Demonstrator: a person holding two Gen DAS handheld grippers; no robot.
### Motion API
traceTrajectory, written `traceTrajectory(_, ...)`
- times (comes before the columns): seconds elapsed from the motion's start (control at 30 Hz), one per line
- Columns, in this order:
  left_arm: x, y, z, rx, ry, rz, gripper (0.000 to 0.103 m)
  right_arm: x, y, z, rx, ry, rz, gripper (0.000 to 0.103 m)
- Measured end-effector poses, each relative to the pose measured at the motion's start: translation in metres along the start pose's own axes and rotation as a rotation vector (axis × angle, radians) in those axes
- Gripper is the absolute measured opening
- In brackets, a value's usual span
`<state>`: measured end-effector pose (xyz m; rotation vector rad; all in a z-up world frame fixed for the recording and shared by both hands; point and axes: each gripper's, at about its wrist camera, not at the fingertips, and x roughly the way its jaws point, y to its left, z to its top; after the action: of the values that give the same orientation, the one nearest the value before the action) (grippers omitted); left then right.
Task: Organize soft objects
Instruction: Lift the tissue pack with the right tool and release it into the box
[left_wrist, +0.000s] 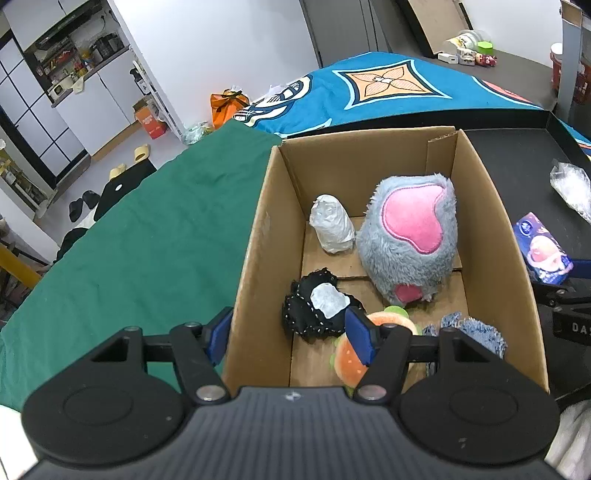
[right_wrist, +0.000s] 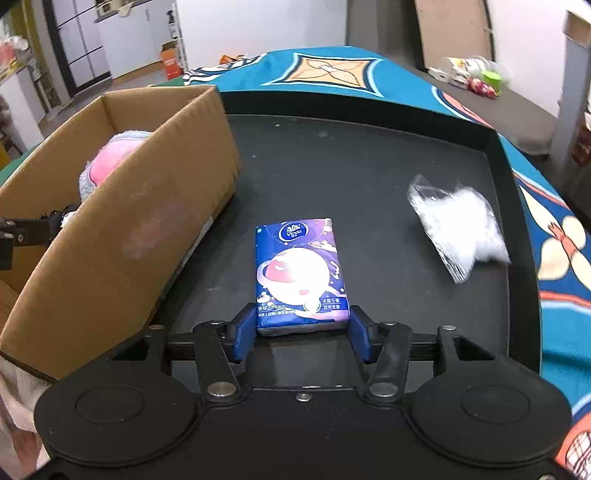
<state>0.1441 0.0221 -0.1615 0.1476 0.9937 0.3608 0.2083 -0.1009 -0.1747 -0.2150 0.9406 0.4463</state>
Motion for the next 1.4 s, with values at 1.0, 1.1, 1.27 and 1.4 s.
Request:
traceTrajectory(1.0,-0.010,0.030,-0.012,-0.111,-0.054,-0.064,0.064,-0.051,0.015,0.030,0.068,-0.136,0.006,0.051)
traceTrajectory(1.1,-0.011,0.032,-0.014,-0.119,-0.059,-0.074,0.063,-0.057,0.021,0.034,0.066,-0.153,0.010,0.051)
traceTrajectory(1.27,-0.013,0.037,-0.017,-0.137,-0.075,-0.084,0.063,-0.067,0.030,0.040,0.061,-0.182,0.021,0.051)
traceTrajectory(1.4,-0.014,0.041,-0.020,-0.161,-0.070,-0.114,0.060,-0.074,0.037,0.043,0.073,-0.196,0.034,0.051)
